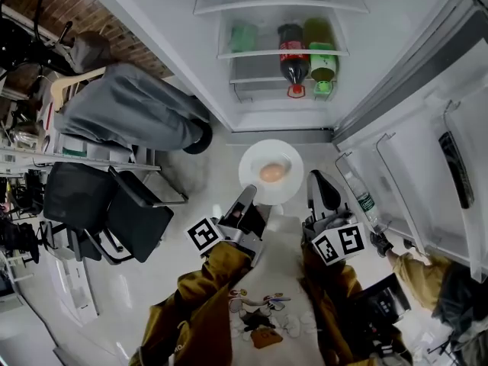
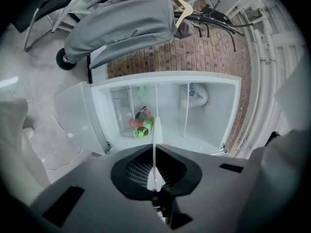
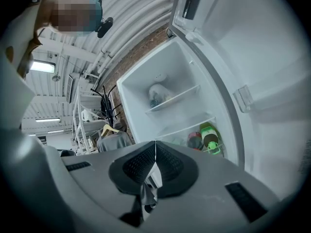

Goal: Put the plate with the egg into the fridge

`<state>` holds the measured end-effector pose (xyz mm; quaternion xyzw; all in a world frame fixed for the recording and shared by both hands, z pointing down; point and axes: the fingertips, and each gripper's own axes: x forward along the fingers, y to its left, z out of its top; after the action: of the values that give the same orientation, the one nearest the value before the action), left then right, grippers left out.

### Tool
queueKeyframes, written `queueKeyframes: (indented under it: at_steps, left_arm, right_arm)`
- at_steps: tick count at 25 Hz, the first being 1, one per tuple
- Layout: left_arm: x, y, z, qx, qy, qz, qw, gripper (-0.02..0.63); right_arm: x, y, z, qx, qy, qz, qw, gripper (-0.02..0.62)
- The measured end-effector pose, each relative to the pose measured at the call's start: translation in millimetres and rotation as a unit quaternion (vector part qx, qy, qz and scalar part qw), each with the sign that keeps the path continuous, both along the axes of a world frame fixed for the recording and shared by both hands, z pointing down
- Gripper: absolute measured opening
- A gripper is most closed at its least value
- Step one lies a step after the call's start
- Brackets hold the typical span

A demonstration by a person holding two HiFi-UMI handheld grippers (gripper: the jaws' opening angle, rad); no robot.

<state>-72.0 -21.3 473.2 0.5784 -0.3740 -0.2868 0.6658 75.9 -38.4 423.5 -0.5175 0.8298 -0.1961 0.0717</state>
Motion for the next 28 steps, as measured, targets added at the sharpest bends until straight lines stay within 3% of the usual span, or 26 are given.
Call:
queueKeyframes:
  at_steps: [5,17,28]
  left_arm:
    - [1.0,-11.0,2.6,-0.002,-0.002,0.004,1.0000,0.018]
    - [3.0,-37.8,-10.1,0.017,-0.002,-0.007,0.9998,0.018]
    - [-0.2,-52.8,-11.9,0.013,-0.008,-0.013,0.9998,0.018]
  right_arm:
    - [-2.5,-5.8,-5.8,0.010,0.024,0.000,1.000,0.006]
    - [-3.5,-16.6,-5.8,0.015,0.014,0.007,1.000,0.006]
    - [-11.2,-29.6,-1.0,0.001,0.040,0.005,0.999,0.006]
